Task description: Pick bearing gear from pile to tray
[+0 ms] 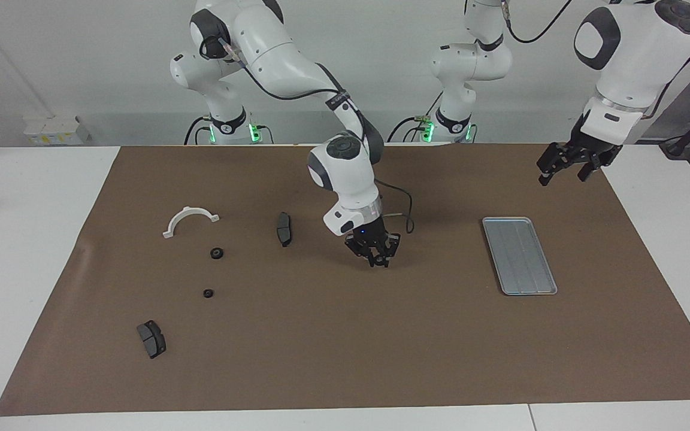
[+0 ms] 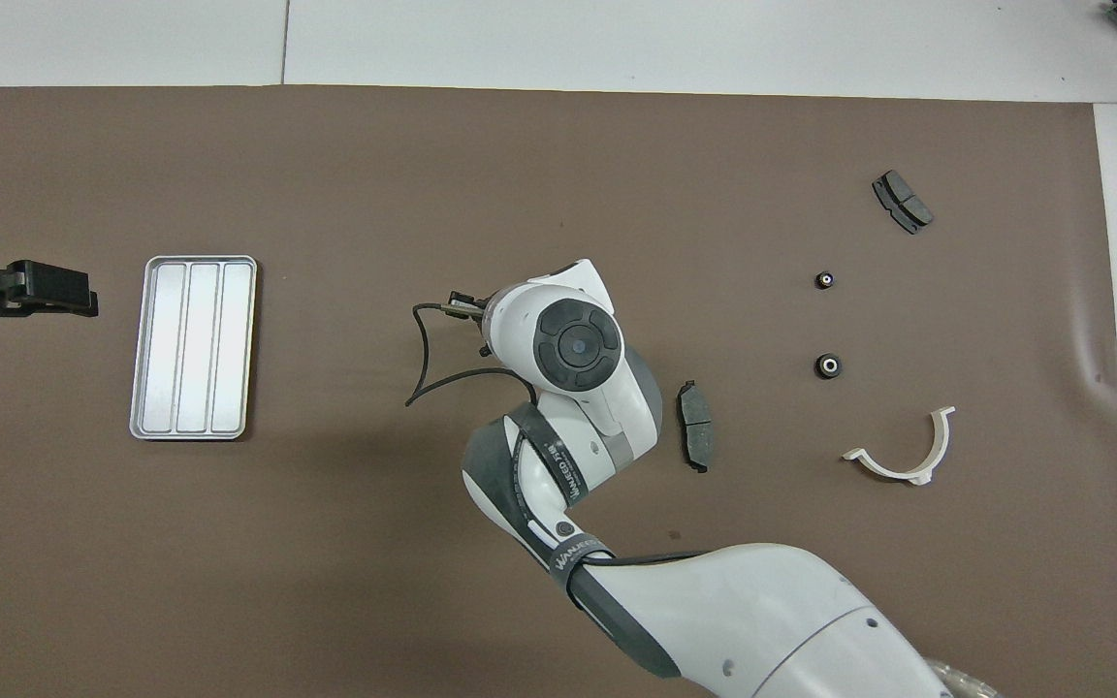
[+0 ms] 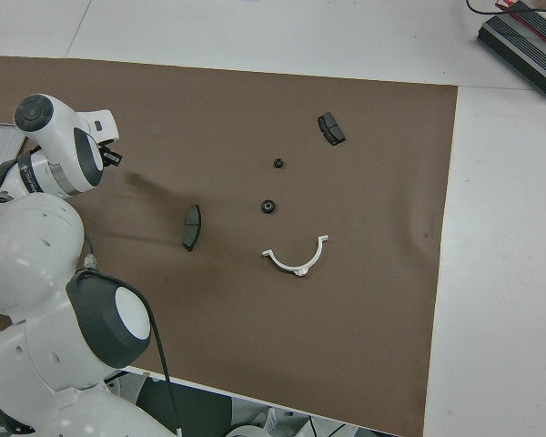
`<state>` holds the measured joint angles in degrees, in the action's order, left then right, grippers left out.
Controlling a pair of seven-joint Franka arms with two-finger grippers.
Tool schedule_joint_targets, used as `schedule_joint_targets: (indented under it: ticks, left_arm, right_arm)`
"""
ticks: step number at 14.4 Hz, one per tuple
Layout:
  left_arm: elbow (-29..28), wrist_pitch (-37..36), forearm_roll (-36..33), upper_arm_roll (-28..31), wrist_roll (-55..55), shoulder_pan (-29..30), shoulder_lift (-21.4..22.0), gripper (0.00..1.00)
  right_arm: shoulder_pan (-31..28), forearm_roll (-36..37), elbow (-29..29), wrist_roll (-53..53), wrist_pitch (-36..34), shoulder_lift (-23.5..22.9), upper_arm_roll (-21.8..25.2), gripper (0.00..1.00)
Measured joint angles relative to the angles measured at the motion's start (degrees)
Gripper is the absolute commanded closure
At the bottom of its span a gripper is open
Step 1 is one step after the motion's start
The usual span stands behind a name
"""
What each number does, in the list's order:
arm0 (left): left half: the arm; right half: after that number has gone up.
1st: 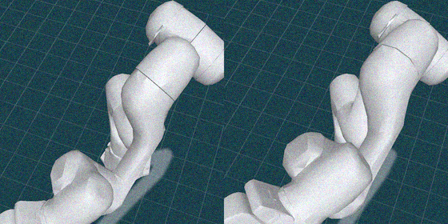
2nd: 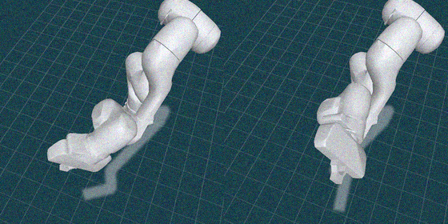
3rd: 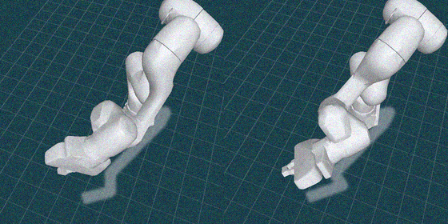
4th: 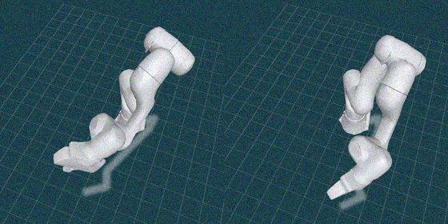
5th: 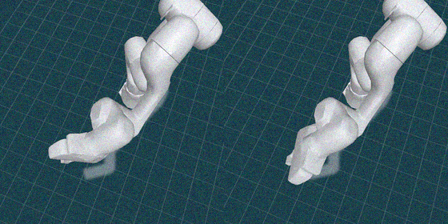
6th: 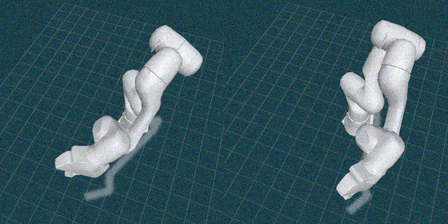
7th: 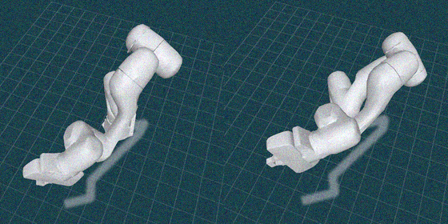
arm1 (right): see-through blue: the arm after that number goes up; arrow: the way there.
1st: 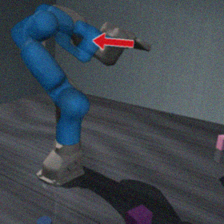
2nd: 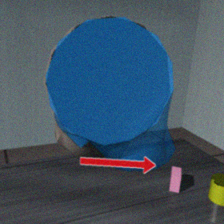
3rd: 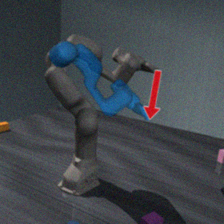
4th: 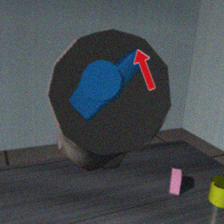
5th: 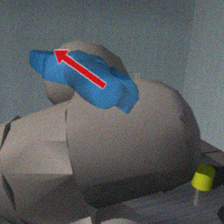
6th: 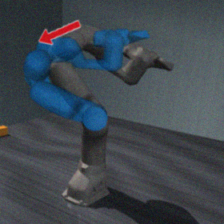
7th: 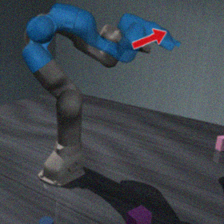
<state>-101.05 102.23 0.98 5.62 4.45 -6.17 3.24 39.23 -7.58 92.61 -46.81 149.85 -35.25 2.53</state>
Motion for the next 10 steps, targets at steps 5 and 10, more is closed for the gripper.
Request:
schedule_joint_targets:
  ticks: [5,10]
  left_arm:
    - [0.03,0.89,0.0,-0.23,3.29,-3.85,-0.2,0.0]
    - [2.67,1.53,0.0,-0.39,7.96,-8.71,-3.24,0.0]
  right_arm:
    - [0.67,-0.01,-0.82,-0.07,-2.66,0.37,0.75,0.0]
    - [-7.59,0.28,0.48,5.0,-19.62,12.65,2.43,0.0]
